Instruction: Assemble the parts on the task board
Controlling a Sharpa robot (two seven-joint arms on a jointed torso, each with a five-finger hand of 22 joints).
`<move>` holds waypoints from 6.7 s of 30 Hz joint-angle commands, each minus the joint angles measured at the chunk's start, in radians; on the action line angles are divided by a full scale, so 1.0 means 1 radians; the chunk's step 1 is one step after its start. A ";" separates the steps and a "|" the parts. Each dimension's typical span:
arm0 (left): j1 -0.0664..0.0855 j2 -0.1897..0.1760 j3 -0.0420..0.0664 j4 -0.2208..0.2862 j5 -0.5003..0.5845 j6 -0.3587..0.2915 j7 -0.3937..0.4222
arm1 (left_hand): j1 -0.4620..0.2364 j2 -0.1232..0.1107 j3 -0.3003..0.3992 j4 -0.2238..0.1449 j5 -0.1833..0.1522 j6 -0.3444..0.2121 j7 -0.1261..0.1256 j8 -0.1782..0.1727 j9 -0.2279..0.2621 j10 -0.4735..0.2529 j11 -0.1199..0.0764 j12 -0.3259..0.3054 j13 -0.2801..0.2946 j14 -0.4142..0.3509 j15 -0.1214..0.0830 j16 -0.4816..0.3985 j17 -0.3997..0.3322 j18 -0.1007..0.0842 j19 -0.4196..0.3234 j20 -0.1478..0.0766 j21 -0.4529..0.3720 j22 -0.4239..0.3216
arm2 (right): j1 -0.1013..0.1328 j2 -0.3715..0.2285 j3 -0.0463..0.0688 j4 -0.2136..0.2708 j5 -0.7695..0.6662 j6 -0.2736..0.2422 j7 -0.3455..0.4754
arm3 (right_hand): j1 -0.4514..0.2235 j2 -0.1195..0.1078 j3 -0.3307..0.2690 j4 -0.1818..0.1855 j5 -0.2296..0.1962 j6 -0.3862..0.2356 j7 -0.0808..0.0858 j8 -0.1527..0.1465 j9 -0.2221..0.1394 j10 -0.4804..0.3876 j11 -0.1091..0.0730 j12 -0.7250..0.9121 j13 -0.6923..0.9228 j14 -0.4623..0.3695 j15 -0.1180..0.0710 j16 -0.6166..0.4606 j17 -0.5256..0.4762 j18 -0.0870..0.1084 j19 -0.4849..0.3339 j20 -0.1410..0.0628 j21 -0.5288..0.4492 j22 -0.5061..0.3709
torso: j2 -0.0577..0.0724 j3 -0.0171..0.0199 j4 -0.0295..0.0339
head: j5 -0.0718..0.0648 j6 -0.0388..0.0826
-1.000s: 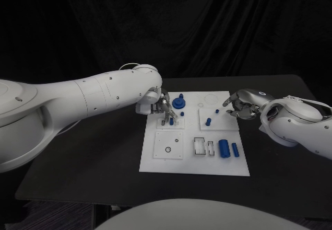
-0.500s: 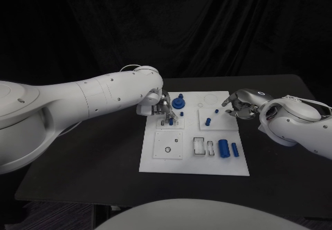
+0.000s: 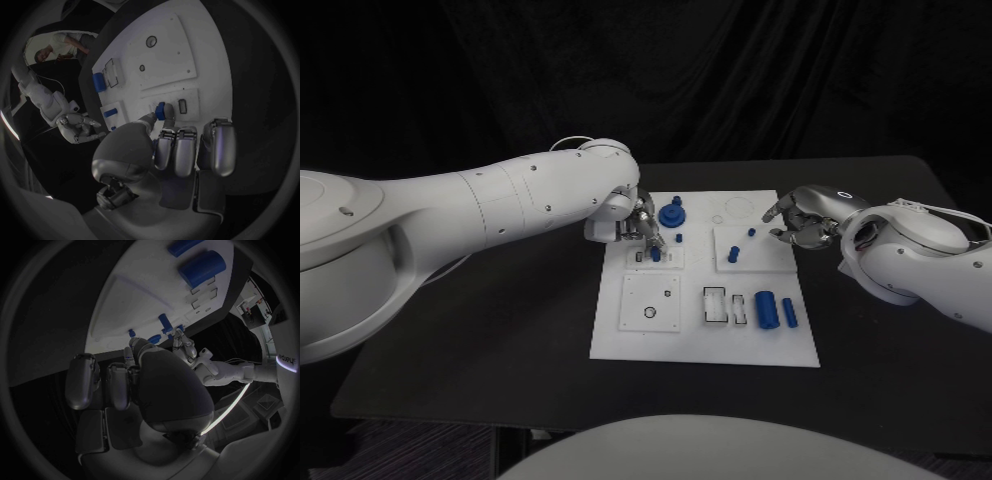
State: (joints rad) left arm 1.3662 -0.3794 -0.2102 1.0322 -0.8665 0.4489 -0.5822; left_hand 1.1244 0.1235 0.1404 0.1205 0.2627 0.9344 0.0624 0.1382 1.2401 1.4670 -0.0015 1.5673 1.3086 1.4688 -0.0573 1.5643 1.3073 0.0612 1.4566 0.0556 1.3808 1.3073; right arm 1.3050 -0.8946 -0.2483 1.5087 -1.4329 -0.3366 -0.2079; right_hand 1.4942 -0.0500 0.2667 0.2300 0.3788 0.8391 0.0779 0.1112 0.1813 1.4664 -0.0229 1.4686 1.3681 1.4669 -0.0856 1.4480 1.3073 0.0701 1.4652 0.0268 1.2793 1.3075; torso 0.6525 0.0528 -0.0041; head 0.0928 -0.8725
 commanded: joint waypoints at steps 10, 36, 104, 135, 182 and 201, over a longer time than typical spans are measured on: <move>-0.006 -0.004 -0.001 0.010 0.003 -0.019 0.035 | -0.014 -0.041 0.169 -0.088 0.069 0.004 -0.006 -0.013 0.013 0.104 -0.013 0.003 0.262 0.102 -0.010 0.007 0.263 -0.005 -0.001 -0.012 -0.012 0.138 | -0.002 0.002 0.001 -0.001 -0.003 0.008 -0.016 | -0.008 -0.002 0.007 -0.002 0.003 0.005 0.004 -0.006 -0.001 -0.002 0.008 -0.006 0.090 0.073 0.009 -0.007 0.155 -0.007 0.001 0.007 -0.011 0.181 | -0.001 0.0009 0.0006 | 0.000 0.000; -0.005 -0.203 -0.001 0.287 0.003 -0.553 0.155 | -0.131 -0.112 0.460 -0.227 0.131 0.024 -0.017 0.064 0.095 0.104 -0.026 0.003 0.262 0.102 -0.023 0.007 0.263 -0.006 0.006 -0.023 -0.017 0.149 | -0.002 -0.022 0.000 0.003 -0.002 0.001 -0.022 | -0.009 -0.003 0.009 -0.004 0.005 0.005 0.004 -0.007 -0.002 -0.013 0.009 -0.018 0.079 0.071 0.010 -0.013 0.150 -0.006 -0.003 0.007 -0.020 0.178 | -0.002 0.0004 0.0034 | -0.004 0.000; -0.176 -0.302 -0.001 0.400 -0.097 -0.757 0.306 | -0.142 -0.099 0.419 -0.133 0.014 -0.062 -0.003 0.090 0.092 0.104 -0.014 0.003 0.262 0.102 -0.014 0.007 0.263 -0.003 0.001 -0.016 -0.043 0.144 | -0.002 -0.045 0.000 0.025 0.026 -0.001 -0.018 | -0.026 -0.010 0.012 -0.002 0.014 0.007 0.004 -0.009 -0.005 -0.038 0.009 -0.049 0.049 0.067 0.010 -0.024 0.141 -0.003 -0.008 0.008 -0.034 0.174 | -0.004 0.0023 0.0056 | 0.004 0.000; -0.190 -0.289 -0.001 0.366 -0.097 -0.740 0.338 | -0.154 -0.098 0.315 -0.019 -0.048 -0.094 0.012 0.080 0.084 0.104 0.001 0.003 0.262 0.102 -0.001 0.007 0.263 -0.004 0.005 -0.005 -0.043 0.151 | -0.003 -0.048 0.000 0.025 0.027 0.003 -0.017 | -0.028 -0.011 0.013 -0.002 0.018 0.004 0.004 -0.012 -0.006 -0.041 0.009 -0.054 0.044 0.066 0.010 -0.031 0.135 -0.002 -0.010 0.008 -0.039 0.173 | -0.004 0.0025 0.0054 | -0.003 0.000; -0.193 -0.306 -0.001 0.370 -0.097 -0.751 0.392 | -0.165 -0.105 0.138 0.142 -0.092 -0.075 0.014 0.081 0.086 0.104 0.004 0.003 0.262 0.102 0.002 0.007 0.263 -0.001 0.001 0.000 -0.058 0.156 | -0.005 -0.052 0.000 0.025 0.027 0.012 -0.023 | -0.031 -0.012 0.015 -0.002 0.019 0.004 0.003 -0.012 -0.007 -0.045 0.009 -0.059 0.039 0.065 0.010 -0.033 0.133 -0.001 -0.010 0.008 -0.041 0.172 | -0.004 0.0026 0.0057 | 0.002 0.000; -0.194 -0.305 -0.001 0.364 -0.097 -0.749 0.438 | -0.230 -0.017 0.035 0.173 -0.081 -0.066 0.005 0.133 0.097 0.104 -0.002 0.003 0.262 0.102 -0.001 0.007 0.263 -0.002 0.002 -0.003 -0.061 0.163 | -0.006 -0.051 0.000 0.026 0.027 0.012 -0.028 | -0.030 -0.008 0.019 -0.003 0.020 0.004 0.003 -0.013 -0.007 -0.044 0.008 -0.060 0.038 0.065 0.009 -0.034 0.132 -0.001 -0.011 0.008 -0.042 0.172 | -0.005 0.0029 0.0051 | 0.002 0.000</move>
State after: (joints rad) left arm 1.1743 -0.6862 -0.2119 1.3962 -0.9663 -0.2986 -0.1789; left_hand 0.8944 0.0992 0.1808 0.2951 0.1773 0.8614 0.0680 0.2669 1.3100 1.4651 -0.0031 1.5673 1.3085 1.4651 -0.0605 1.5643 1.3075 0.0612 1.4564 0.0487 1.3221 1.3077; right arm 1.3019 -0.9452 -0.2483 1.5333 -1.4034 -0.3300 -0.2184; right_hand 1.4707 -0.0578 0.2803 0.2276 0.3946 0.8420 0.0808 0.1035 0.1755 1.4273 -0.0123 1.4133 1.3351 1.4633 -0.0820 1.4177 1.3073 0.0701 1.4579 0.0340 1.2411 1.3076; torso 0.6478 0.0555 0.0011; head 0.0947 -0.8725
